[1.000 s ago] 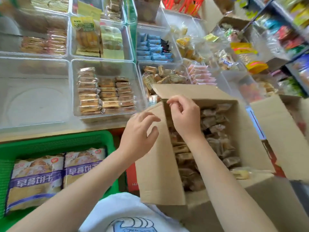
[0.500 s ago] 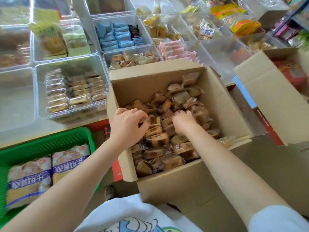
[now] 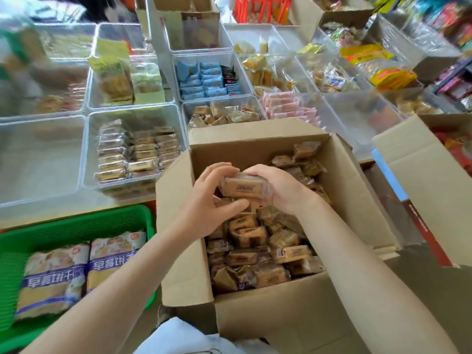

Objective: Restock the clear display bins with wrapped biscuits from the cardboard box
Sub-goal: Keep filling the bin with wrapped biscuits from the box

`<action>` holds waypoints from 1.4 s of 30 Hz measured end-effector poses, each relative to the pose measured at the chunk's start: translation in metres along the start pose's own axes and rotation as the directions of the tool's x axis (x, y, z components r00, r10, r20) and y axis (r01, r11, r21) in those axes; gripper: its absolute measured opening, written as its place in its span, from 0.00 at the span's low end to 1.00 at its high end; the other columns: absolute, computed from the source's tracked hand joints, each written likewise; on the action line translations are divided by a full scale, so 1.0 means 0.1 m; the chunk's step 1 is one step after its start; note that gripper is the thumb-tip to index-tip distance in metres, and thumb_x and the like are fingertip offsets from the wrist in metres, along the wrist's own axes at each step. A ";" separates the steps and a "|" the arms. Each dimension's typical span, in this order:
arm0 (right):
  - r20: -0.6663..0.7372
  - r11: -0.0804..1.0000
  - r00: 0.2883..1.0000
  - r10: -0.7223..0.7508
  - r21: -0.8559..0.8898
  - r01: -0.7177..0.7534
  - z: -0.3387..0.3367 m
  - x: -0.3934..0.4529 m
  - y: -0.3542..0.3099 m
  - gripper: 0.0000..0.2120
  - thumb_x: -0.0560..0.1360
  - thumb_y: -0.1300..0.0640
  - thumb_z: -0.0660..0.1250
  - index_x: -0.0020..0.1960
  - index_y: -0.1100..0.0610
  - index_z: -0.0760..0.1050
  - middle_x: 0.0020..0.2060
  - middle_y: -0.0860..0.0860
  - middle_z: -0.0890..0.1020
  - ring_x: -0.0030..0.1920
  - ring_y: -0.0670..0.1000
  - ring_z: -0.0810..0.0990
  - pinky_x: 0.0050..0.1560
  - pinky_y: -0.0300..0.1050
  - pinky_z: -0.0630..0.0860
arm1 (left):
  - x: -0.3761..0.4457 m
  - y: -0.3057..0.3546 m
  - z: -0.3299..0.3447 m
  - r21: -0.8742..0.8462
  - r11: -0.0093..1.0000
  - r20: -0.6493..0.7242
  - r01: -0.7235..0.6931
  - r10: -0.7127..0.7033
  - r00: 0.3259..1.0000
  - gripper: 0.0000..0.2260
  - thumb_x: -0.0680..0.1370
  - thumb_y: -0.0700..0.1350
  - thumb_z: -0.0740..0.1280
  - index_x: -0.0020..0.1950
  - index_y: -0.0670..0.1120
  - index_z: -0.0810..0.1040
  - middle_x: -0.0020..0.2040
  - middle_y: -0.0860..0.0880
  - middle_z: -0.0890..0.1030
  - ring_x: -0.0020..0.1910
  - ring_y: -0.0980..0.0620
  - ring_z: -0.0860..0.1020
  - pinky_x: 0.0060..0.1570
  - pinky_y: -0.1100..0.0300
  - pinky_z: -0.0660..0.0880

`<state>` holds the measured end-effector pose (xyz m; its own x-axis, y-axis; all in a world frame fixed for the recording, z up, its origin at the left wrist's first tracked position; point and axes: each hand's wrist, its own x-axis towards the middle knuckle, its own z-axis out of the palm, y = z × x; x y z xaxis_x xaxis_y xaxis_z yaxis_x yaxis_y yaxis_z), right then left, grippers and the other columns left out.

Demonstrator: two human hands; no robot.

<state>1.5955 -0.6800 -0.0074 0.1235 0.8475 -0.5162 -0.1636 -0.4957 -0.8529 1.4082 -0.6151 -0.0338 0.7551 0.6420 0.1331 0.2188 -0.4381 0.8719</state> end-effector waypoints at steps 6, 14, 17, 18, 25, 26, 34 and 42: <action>0.194 0.997 0.979 0.064 -0.062 -0.053 0.61 0.36 -0.38 0.24 0.84 0.41 0.55 0.52 0.63 0.75 0.33 0.58 0.76 0.33 0.57 0.77 0.36 0.48 0.76 | 0.11 -0.09 -0.85 -0.361 0.889 -0.061 0.280 -0.323 0.945 0.10 0.79 0.58 0.68 0.49 0.53 0.82 0.43 0.51 0.82 0.38 0.52 0.77 0.33 0.60 0.74; 0.190 0.646 0.969 -0.161 -0.722 0.249 1.75 1.33 -0.88 0.16 0.80 0.43 0.66 0.62 0.50 0.78 0.54 0.46 0.81 0.54 0.45 0.79 0.51 0.36 0.77 | 0.23 -0.99 -1.89 -0.406 0.772 -0.166 0.488 -0.588 0.792 0.12 0.83 0.50 0.62 0.46 0.47 0.80 0.43 0.48 0.81 0.44 0.49 0.79 0.42 0.56 0.75; 0.242 0.468 0.959 -0.148 -0.837 0.283 2.13 1.74 -0.88 0.19 0.76 0.49 0.73 0.65 0.51 0.78 0.54 0.46 0.79 0.54 0.47 0.77 0.55 0.43 0.75 | 0.27 -1.48 -2.10 -0.344 0.778 -0.231 0.526 -0.613 0.755 0.14 0.84 0.51 0.60 0.46 0.47 0.80 0.44 0.48 0.81 0.47 0.47 0.78 0.47 0.52 0.74; 0.233 0.447 0.958 -0.166 -0.848 0.284 2.22 1.88 -0.86 0.18 0.76 0.51 0.73 0.64 0.52 0.78 0.53 0.46 0.78 0.54 0.48 0.76 0.55 0.42 0.74 | 0.27 -1.64 -2.15 -0.313 0.787 -0.265 0.531 -0.610 0.747 0.15 0.85 0.52 0.58 0.47 0.46 0.78 0.45 0.48 0.80 0.48 0.47 0.77 0.46 0.52 0.71; -0.053 0.175 0.951 -0.305 -0.985 0.001 2.12 2.82 -0.62 0.12 0.77 0.59 0.68 0.61 0.56 0.73 0.59 0.52 0.77 0.60 0.55 0.75 0.58 0.49 0.73 | 0.20 -2.61 -2.25 0.127 0.813 -0.263 0.568 -0.524 0.810 0.20 0.83 0.55 0.60 0.70 0.45 0.74 0.69 0.47 0.74 0.69 0.49 0.70 0.70 0.49 0.67; -0.077 0.163 0.951 -0.301 -0.986 -0.029 2.11 2.92 -0.58 0.12 0.78 0.59 0.68 0.60 0.56 0.72 0.59 0.52 0.76 0.60 0.55 0.74 0.56 0.48 0.72 | 0.21 -2.67 -2.22 0.191 0.817 -0.259 0.545 -0.493 0.830 0.20 0.83 0.55 0.60 0.71 0.46 0.73 0.72 0.47 0.73 0.72 0.49 0.68 0.72 0.47 0.64; -0.113 0.235 0.992 -0.059 -0.967 -0.096 2.22 3.42 -0.31 0.13 0.77 0.58 0.72 0.60 0.53 0.75 0.58 0.52 0.80 0.54 0.55 0.78 0.50 0.45 0.73 | 0.10 -2.93 -2.05 0.604 0.699 -0.126 0.384 -0.393 0.911 0.22 0.83 0.56 0.54 0.74 0.49 0.70 0.79 0.47 0.64 0.81 0.48 0.55 0.78 0.48 0.37; -0.088 0.336 0.996 0.000 -0.938 -0.083 2.09 3.47 -0.08 0.13 0.79 0.51 0.69 0.64 0.47 0.79 0.62 0.50 0.79 0.60 0.52 0.78 0.59 0.47 0.75 | 0.12 -2.89 -2.01 0.687 0.678 -0.001 0.261 -0.359 0.933 0.23 0.84 0.62 0.47 0.76 0.59 0.67 0.81 0.51 0.62 0.81 0.46 0.55 0.76 0.35 0.39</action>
<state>1.4350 -0.3424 -0.1637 0.2090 0.8276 -0.5209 0.8532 -0.4146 -0.3164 1.2296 -0.3538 -0.1896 0.6258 0.7568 -0.1887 0.7702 -0.5614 0.3028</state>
